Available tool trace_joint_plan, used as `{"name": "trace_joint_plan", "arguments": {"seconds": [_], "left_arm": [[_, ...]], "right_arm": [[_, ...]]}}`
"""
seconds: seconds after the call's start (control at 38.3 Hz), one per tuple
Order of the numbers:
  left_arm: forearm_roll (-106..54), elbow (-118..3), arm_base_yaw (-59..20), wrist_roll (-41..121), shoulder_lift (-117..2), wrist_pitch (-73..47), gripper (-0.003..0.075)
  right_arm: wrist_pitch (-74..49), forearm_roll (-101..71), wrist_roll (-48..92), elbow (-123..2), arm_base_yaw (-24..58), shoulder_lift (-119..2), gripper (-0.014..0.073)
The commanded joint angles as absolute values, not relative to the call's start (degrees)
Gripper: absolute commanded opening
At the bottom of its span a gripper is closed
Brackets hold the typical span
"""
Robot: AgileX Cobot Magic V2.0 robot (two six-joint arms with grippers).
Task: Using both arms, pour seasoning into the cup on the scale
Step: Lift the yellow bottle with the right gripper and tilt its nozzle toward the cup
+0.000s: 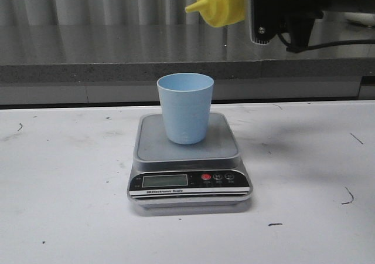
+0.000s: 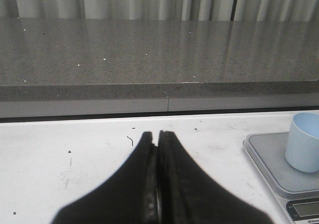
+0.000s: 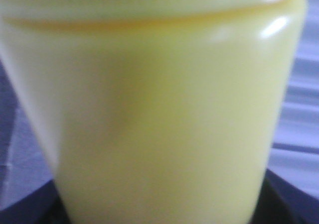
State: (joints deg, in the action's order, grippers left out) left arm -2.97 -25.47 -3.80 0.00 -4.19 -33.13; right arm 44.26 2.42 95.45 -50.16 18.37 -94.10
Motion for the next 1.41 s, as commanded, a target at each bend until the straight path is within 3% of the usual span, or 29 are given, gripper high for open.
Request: {"name": "trace_joint_plan", "arguments": {"seconds": [0.0,0.37,0.71,1.1,1.2,1.38], "left_arm": [[-3.53,-26.89,-3.70,-0.44,-4.89,-28.16,-0.0020],[-3.53,-26.89,-3.70,-0.44,-4.89,-28.16,-0.0020],[-3.53,-26.89,-3.70,-0.44,-4.89,-28.16,-0.0020],[-3.53,-26.89,-3.70,-0.44,-4.89,-28.16,-0.0020],[-3.53,-26.89,-3.70,-0.44,-4.89,-28.16,-0.0020],[-3.53,-26.89,-3.70,-0.44,-4.89,-28.16,-0.0020]], "right_arm": [[51.52,4.14,104.83,-55.20,18.02,-91.54,0.0150],[51.08,5.48,111.15,-59.07,18.02,-91.54,0.0150],[42.27,5.61,116.77,-59.20,18.02,-91.54,0.0150],[47.98,4.69,116.51,-59.20,18.02,-91.54,0.0150],[52.27,1.78,110.63,-59.20,18.02,-91.54,0.0150],[61.43,-11.80,87.02,-59.20,18.72,-91.54,0.0150]]}}
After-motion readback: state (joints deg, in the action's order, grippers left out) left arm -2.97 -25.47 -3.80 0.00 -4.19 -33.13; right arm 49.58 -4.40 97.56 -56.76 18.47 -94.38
